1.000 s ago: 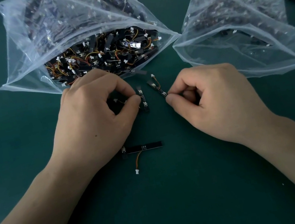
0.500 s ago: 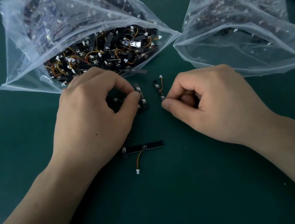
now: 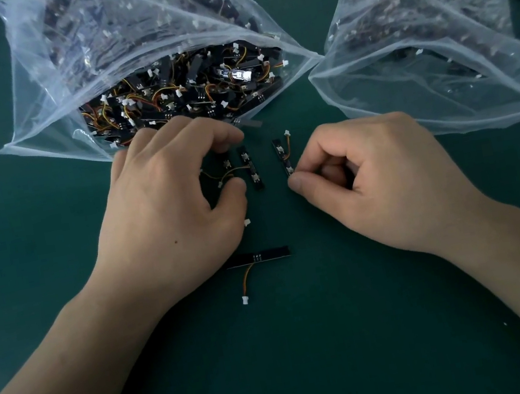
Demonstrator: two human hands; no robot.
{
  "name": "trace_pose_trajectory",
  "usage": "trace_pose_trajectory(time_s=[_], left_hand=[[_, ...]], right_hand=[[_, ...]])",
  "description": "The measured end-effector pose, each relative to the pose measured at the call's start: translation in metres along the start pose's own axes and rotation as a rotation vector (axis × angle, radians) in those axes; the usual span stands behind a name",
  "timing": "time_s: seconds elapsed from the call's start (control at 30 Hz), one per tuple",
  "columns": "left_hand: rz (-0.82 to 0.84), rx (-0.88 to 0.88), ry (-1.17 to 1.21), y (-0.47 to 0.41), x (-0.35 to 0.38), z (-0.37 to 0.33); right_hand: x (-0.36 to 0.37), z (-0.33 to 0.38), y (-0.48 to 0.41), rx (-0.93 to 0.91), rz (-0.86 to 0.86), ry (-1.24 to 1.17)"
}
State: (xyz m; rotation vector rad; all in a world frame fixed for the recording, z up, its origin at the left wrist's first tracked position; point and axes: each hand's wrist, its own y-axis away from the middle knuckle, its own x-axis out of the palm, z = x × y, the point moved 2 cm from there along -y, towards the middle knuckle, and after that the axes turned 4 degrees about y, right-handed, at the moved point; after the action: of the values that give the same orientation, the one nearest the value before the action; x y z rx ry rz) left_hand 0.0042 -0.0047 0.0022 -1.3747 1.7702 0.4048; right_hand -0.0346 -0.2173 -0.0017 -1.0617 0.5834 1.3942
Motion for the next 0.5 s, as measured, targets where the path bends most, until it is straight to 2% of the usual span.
trace_pose_trajectory(time_s=[0.5], left_hand=[[0.000,-0.022,0.028,0.0008,-0.0019,-0.0023]], right_hand=[[-0.0015,-0.0031,0.0008,-0.022,0.021,-0.033]])
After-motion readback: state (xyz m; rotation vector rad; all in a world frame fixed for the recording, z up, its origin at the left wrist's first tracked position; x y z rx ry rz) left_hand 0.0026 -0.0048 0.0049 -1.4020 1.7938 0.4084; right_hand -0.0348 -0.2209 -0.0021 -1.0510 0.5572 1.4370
